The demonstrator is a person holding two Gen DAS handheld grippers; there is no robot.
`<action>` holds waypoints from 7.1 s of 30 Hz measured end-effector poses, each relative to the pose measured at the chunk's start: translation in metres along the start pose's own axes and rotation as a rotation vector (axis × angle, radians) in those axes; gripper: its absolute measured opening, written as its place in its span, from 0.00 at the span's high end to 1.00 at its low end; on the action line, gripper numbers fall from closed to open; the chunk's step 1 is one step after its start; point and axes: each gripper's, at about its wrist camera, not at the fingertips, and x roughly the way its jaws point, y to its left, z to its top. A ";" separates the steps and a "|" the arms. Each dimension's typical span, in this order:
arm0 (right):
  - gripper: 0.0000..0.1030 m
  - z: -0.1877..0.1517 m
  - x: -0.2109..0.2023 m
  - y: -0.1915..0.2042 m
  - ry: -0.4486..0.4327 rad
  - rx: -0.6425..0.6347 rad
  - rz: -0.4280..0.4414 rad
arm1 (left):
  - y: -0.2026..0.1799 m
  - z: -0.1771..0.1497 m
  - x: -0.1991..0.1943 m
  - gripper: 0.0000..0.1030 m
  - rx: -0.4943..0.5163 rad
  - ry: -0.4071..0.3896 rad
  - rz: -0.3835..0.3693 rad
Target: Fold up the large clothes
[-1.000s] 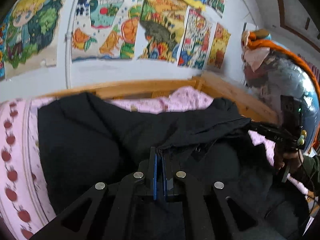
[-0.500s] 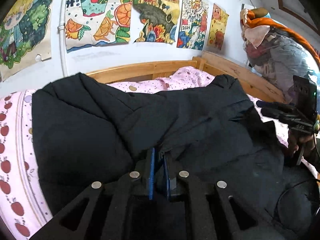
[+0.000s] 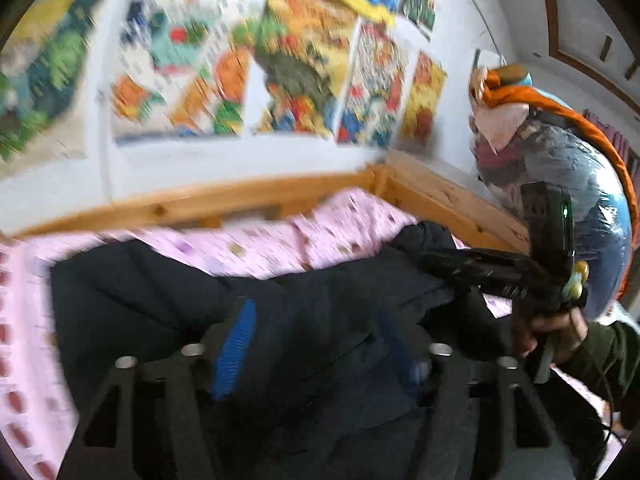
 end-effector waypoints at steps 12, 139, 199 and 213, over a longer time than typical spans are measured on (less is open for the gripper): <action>0.75 -0.060 0.028 0.002 0.183 -0.192 -0.047 | -0.004 -0.053 0.070 0.94 0.146 0.300 0.057; 0.07 -0.208 -0.380 0.166 -0.147 -0.109 -0.074 | -0.214 -0.217 -0.301 0.00 0.093 -0.146 0.309; 0.02 -0.344 -0.340 0.164 0.038 -0.308 -0.344 | -0.220 -0.356 -0.249 0.00 0.462 0.040 0.472; 0.02 -0.348 -0.336 0.165 -0.027 -0.390 -0.510 | -0.215 -0.349 -0.249 0.00 0.452 -0.030 0.644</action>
